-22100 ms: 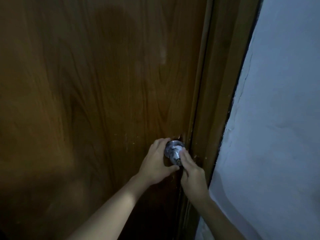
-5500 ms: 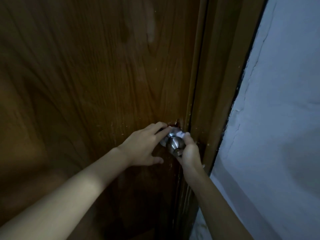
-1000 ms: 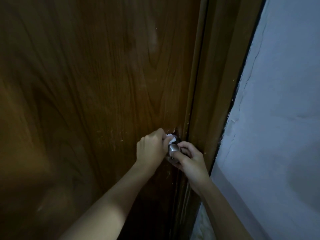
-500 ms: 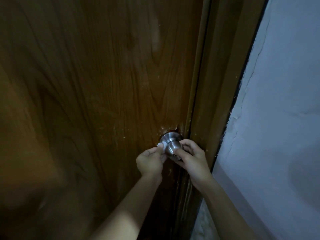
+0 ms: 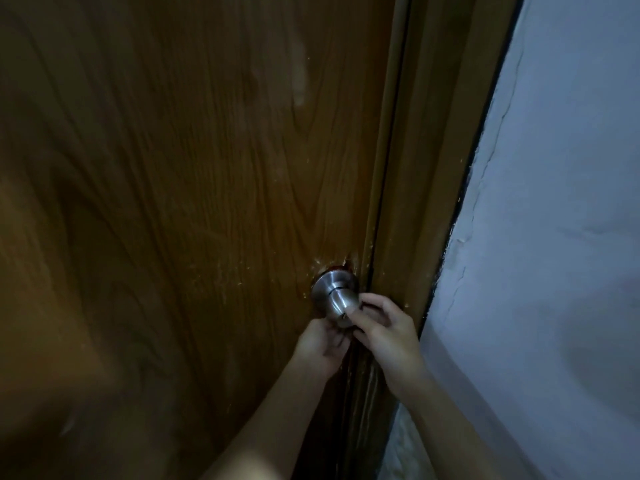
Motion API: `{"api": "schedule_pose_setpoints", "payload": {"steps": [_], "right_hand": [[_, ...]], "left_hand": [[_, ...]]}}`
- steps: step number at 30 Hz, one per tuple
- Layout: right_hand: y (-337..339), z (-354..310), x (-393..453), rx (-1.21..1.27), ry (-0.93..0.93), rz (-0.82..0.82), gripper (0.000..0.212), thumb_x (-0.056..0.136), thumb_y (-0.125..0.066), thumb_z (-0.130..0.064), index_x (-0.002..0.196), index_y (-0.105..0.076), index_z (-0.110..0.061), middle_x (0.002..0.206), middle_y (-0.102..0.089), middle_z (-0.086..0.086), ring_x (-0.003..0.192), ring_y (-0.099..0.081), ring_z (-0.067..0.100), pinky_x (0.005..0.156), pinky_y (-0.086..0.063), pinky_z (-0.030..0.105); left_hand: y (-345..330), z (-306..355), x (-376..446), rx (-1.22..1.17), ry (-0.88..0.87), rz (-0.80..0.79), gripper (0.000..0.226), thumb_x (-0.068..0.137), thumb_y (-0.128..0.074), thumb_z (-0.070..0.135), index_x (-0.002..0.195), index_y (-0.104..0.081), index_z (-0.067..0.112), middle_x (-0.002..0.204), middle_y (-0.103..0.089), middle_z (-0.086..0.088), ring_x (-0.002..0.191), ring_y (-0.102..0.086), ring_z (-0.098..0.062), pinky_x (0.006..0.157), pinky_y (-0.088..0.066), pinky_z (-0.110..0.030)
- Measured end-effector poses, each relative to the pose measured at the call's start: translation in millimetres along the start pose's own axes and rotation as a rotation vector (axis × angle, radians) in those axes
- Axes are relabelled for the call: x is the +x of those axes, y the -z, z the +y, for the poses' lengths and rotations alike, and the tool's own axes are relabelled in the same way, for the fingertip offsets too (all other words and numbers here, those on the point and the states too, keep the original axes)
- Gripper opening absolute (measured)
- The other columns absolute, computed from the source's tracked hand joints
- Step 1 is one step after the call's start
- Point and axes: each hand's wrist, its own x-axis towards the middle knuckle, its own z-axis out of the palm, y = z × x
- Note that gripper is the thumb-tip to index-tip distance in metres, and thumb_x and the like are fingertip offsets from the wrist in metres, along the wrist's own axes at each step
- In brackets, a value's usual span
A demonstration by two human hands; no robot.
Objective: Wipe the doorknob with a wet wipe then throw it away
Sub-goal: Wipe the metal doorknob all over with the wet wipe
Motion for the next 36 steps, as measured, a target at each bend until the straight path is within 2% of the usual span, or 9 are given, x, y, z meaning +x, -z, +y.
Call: {"api": "schedule_pose_setpoints", "payload": {"steps": [3, 6, 8, 12, 16, 24, 28, 32, 36], "right_hand": [[-0.6, 2.6, -3.4, 0.168, -0.108, 0.026, 0.021, 0.090, -0.054, -0.016, 0.110, -0.057, -0.014, 0.097, -0.067, 0.007, 0.095, -0.064, 0.020, 0.090, -0.051, 0.037], [-4.1, -1.3, -3.0, 0.304, -0.170, -0.022, 0.022, 0.096, -0.040, -0.018, 0.113, -0.052, -0.012, 0.107, -0.067, 0.015, 0.100, -0.064, 0.026, 0.092, -0.048, 0.041], [-7.0, -3.5, -1.9, 0.329, -0.161, -0.041, 0.031, 0.097, -0.035, -0.023, 0.126, -0.046, -0.014, 0.118, -0.063, 0.016, 0.105, -0.062, 0.027, 0.096, -0.046, 0.044], [-12.4, -9.8, -3.8, 0.358, -0.165, -0.071, 0.037, 0.098, -0.030, -0.031, 0.128, -0.045, -0.014, 0.124, -0.059, 0.015, 0.110, -0.057, 0.026, 0.097, -0.042, 0.041], [-12.1, -11.3, -5.2, 0.241, -0.130, -0.086, 0.043, 0.099, -0.022, -0.035, 0.120, -0.053, -0.013, 0.102, -0.062, -0.002, 0.108, -0.054, 0.018, 0.096, -0.040, 0.038], [-12.6, -20.9, 0.7, -0.111, -0.021, -0.048, 0.039, 0.096, -0.027, -0.043, 0.113, -0.057, -0.026, 0.110, -0.061, -0.006, 0.102, -0.053, 0.009, 0.100, -0.040, 0.041], [-15.5, -28.2, -2.0, -0.285, 0.139, -0.012, 0.039, 0.097, -0.026, -0.040, 0.125, -0.048, -0.025, 0.111, -0.055, -0.006, 0.089, -0.048, -0.004, 0.073, -0.036, 0.016], [-23.3, -32.8, -1.0, -0.704, 0.386, -0.014, 0.042, 0.098, -0.020, -0.036, 0.130, -0.044, -0.022, 0.127, -0.048, 0.001, 0.114, -0.043, 0.013, 0.095, -0.038, 0.034], [-28.9, -23.6, -0.9, -1.090, 0.550, 0.002, 0.064, 0.087, -0.002, -0.045, 0.135, -0.035, -0.019, 0.141, -0.038, 0.002, 0.132, -0.028, 0.015, 0.104, -0.032, 0.040]], "left_hand": [[2.1, 2.4, -4.4, -0.023, 0.031, -0.075, 0.039, 0.092, -0.035, 0.018, 0.124, -0.051, 0.003, 0.124, -0.058, -0.017, 0.121, -0.048, -0.027, 0.101, -0.033, -0.036], [4.8, 7.2, -7.3, -0.158, 0.107, -0.152, 0.057, 0.091, -0.025, 0.034, 0.140, -0.031, 0.006, 0.150, -0.031, -0.016, 0.141, -0.022, -0.029, 0.117, -0.009, -0.045], [3.9, 10.9, -11.7, -0.309, 0.137, -0.205, 0.063, 0.091, -0.024, 0.041, 0.143, -0.022, 0.006, 0.154, -0.021, -0.018, 0.143, -0.013, -0.031, 0.117, -0.002, -0.046], [6.7, 16.0, -13.8, -0.079, 0.098, -0.237, 0.072, 0.086, -0.032, 0.055, 0.138, -0.035, 0.006, 0.150, -0.031, -0.018, 0.141, -0.022, -0.031, 0.116, -0.009, -0.046], [9.2, 20.0, -15.3, 0.086, 0.091, -0.292, 0.074, 0.078, -0.047, 0.055, 0.129, -0.047, 0.002, 0.138, -0.048, -0.017, 0.130, -0.038, -0.029, 0.110, -0.021, -0.044], [12.8, 22.1, -15.6, 0.122, 0.039, -0.234, 0.068, 0.079, -0.046, 0.050, 0.128, -0.048, 0.003, 0.133, -0.053, -0.017, 0.126, -0.043, -0.029, 0.107, -0.027, -0.044], [16.1, 22.9, -15.2, 0.095, 0.055, -0.211, 0.070, 0.082, -0.041, 0.051, 0.130, -0.046, 0.001, 0.134, -0.051, -0.019, 0.127, -0.043, -0.031, 0.110, -0.026, -0.046], [19.6, 27.2, -18.8, 0.096, 0.058, -0.191, 0.069, 0.085, -0.035, 0.051, 0.130, -0.044, -0.002, 0.137, -0.049, -0.021, 0.129, -0.042, -0.032, 0.110, -0.024, -0.046], [24.8, 28.3, -18.9, 0.104, 0.056, -0.176, 0.072, 0.085, -0.032, 0.053, 0.132, -0.044, -0.001, 0.137, -0.049, -0.022, 0.128, -0.044, -0.034, 0.111, -0.024, -0.048]]}}
